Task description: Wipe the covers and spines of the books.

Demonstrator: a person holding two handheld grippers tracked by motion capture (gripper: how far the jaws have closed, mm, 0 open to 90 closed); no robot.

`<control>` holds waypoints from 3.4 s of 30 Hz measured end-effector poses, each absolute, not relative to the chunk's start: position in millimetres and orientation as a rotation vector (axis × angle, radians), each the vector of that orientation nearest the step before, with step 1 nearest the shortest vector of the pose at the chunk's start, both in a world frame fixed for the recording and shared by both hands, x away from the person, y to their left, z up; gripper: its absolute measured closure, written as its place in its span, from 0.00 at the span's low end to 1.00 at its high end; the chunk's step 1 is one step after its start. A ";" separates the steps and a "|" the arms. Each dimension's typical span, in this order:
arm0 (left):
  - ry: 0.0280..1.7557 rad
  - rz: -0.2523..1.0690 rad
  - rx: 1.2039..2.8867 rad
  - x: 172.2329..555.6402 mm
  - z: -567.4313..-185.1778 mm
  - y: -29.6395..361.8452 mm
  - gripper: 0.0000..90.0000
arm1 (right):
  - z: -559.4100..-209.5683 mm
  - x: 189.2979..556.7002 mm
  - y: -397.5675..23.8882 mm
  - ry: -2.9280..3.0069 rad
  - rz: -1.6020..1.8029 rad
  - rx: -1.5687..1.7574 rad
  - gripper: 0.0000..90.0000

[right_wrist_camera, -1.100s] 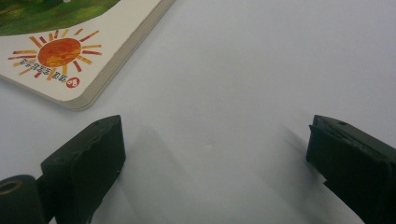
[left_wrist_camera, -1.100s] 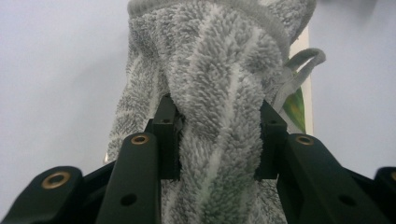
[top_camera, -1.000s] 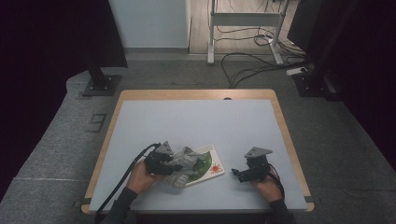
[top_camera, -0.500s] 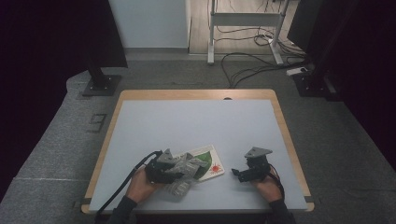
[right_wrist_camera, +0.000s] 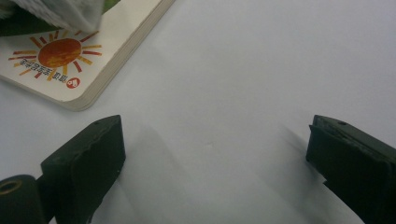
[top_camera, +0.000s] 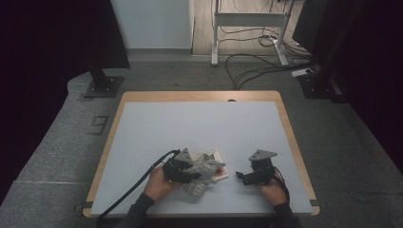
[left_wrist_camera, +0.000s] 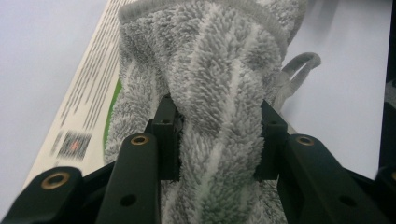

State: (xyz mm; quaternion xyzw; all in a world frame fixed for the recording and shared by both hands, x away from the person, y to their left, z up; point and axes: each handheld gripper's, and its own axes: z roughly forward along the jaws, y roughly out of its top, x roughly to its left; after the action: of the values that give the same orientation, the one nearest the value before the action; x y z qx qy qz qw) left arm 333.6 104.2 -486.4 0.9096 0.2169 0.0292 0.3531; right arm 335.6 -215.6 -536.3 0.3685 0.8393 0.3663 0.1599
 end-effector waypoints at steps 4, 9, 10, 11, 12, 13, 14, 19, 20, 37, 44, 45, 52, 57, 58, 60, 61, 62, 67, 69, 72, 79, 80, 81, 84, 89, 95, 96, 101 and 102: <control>0.549 0.071 2.353 339.0 -486.9 91.4 0.68 | -536.2 335.6 -215.6 2.399 1.048 1.055 0.05; 0.538 0.069 2.360 344.4 -487.1 77.1 0.68 | -536.2 335.7 -215.7 2.399 1.050 1.054 0.05; 0.535 0.069 2.357 345.5 -487.4 74.4 0.68 | -536.2 335.6 -215.7 2.400 1.050 1.055 0.05; 0.536 0.065 2.356 346.8 -487.7 71.8 0.68 | -536.2 335.7 -215.8 2.400 1.050 1.054 0.05; 0.531 0.065 2.358 347.9 -487.7 69.1 0.68 | -536.2 335.7 -215.8 2.400 1.049 1.054 0.05; 0.528 0.065 2.360 348.8 -487.7 66.2 0.68 | -536.2 335.6 -215.7 2.400 1.050 1.055 0.05; 0.523 0.068 2.361 349.6 -487.7 63.3 0.68 | -536.2 335.6 -215.7 2.400 1.050 1.055 0.05; 0.509 0.066 2.366 355.1 -488.1 51.2 0.68 | -536.2 335.8 -215.8 2.400 1.050 1.053 0.05; 0.509 0.064 2.364 356.2 -488.4 48.9 0.68 | -536.2 335.8 -215.9 2.400 1.050 1.053 0.05; 0.476 0.046 2.370 366.6 -490.0 21.8 0.68 | -536.2 335.6 -215.8 2.399 1.052 1.055 0.05; 0.502 0.048 2.349 369.0 -483.3 29.5 0.68 | -536.2 335.5 -215.8 2.399 1.053 1.055 0.05; 0.506 0.059 2.354 369.4 -481.6 31.2 0.68 | -536.2 335.5 -215.8 2.399 1.053 1.055 0.05; 0.547 0.112 2.346 373.6 -468.4 49.7 0.68 | -536.2 335.4 -215.8 2.400 1.054 1.054 0.05; 0.581 0.152 2.336 376.8 -457.0 66.4 0.68 | -536.2 335.4 -215.8 2.399 1.054 1.052 0.06; 0.588 0.160 2.332 377.6 -454.7 70.2 0.68 | -536.2 335.4 -215.8 2.399 1.055 1.053 0.06; 0.604 0.172 2.327 379.1 -449.6 78.1 0.68 | -536.2 335.4 -215.8 2.399 1.055 1.051 0.06; 0.609 0.176 2.322 379.7 -447.2 82.2 0.68 | -536.2 335.4 -215.8 2.399 1.055 1.052 0.06; 0.614 0.183 2.319 380.0 -444.8 86.3 0.68 | -536.2 335.4 -215.8 2.398 1.055 1.051 0.06; 0.648 0.228 2.318 381.8 -435.1 108.1 0.68 | -536.2 335.3 -215.8 2.398 1.055 1.051 0.06; 0.669 0.249 2.317 382.7 -432.0 117.3 0.68 | -536.2 335.3 -215.7 2.398 1.054 1.050 0.06; 0.705 0.277 2.309 384.6 -427.3 132.4 0.68 | -536.2 335.3 -215.7 2.398 1.054 1.050 0.06; 0.811 0.340 2.276 389.4 -417.5 171.0 0.68 | -536.2 335.3 -215.8 2.399 1.054 1.050 0.06; 0.824 0.349 2.273 390.4 -416.6 176.6 0.68 | -536.2 335.3 -215.8 2.400 1.053 1.049 0.06; 0.836 0.359 2.272 391.5 -416.1 182.2 0.67 | -536.2 335.3 -215.8 2.399 1.054 1.048 0.06; 0.883 0.377 2.254 394.2 -416.4 197.5 0.67 | -536.2 335.3 -215.7 2.398 1.053 1.049 0.06; 0.955 0.377 2.219 397.5 -422.5 219.7 0.67 | -536.2 335.3 -215.7 2.398 1.053 1.049 0.06; 1.046 0.393 2.195 402.2 -435.0 244.0 0.67 | -536.2 335.3 -215.7 2.398 1.053 1.048 0.06; 1.062 0.392 2.189 403.3 -437.4 248.1 0.67 | -536.2 335.3 -215.7 2.399 1.052 1.048 0.06; 1.132 0.398 2.171 408.8 -452.3 264.8 0.67 | -536.2 335.4 -215.7 2.399 1.052 1.048 0.06; 1.147 0.402 2.167 409.5 -455.5 266.7 0.67 | -536.2 335.4 -215.7 2.399 1.052 1.049 0.06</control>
State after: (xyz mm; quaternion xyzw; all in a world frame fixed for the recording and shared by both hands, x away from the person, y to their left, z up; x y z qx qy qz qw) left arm 409.5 266.7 -455.5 0.8256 0.4370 0.1530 0.3225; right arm 335.4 -215.7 -536.2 0.3669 0.8394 0.3681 0.1592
